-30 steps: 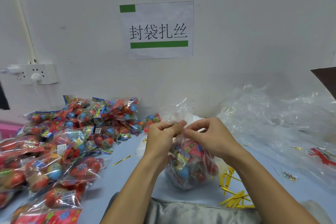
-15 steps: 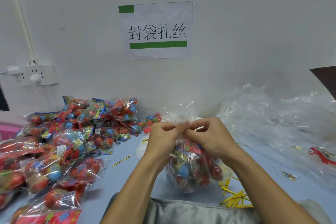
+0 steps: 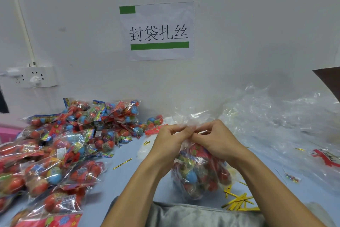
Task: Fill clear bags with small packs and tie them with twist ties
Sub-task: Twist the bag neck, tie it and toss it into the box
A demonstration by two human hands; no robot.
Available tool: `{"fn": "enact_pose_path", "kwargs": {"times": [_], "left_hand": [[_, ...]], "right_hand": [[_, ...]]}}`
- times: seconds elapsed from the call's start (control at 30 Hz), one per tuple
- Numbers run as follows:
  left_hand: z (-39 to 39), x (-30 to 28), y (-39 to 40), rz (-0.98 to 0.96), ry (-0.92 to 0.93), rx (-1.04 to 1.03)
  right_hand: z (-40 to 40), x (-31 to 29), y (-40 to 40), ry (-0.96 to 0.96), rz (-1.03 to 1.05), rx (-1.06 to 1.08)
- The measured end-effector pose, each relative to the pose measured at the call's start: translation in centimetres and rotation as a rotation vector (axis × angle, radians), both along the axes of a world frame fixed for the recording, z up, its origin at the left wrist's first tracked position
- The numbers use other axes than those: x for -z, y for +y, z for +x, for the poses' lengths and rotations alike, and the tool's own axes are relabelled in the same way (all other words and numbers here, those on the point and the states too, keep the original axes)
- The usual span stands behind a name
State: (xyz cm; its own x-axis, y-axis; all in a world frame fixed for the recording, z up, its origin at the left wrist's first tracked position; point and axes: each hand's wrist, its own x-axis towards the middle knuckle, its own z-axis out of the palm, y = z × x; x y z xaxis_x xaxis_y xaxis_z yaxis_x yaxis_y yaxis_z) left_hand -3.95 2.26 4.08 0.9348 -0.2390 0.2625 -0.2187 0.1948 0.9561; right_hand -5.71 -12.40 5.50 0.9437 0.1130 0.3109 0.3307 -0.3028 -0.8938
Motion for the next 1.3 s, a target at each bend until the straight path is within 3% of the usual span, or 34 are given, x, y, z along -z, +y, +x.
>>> {"fn": "enact_pose_path", "kwargs": {"times": [0.1, 0.2, 0.37, 0.63, 1.3], "left_hand": [[0.2, -0.2, 0.1, 0.009, 0.035, 0.067], [0.6, -0.2, 0.6, 0.052, 0.055, -0.049], [1.0, 0.5, 1.6, 0.238, -0.060, -0.154], [0.5, 0.9, 0.5, 0.224, -0.078, -0.209], [-0.1, 0.2, 0.1, 0.262, -0.151, -0.262]], "right_hand": [[0.1, 0.1, -0.1, 0.017, 0.059, 0.035], [0.5, 0.2, -0.6, 0.057, 0.108, 0.071], [1.1, 0.4, -1.0, 0.067, 0.139, 0.098], [1.4, 0.9, 0.1, 0.104, 0.310, 0.194], [1.3, 1.0, 0.2, 0.092, 0.331, 0.100]]}}
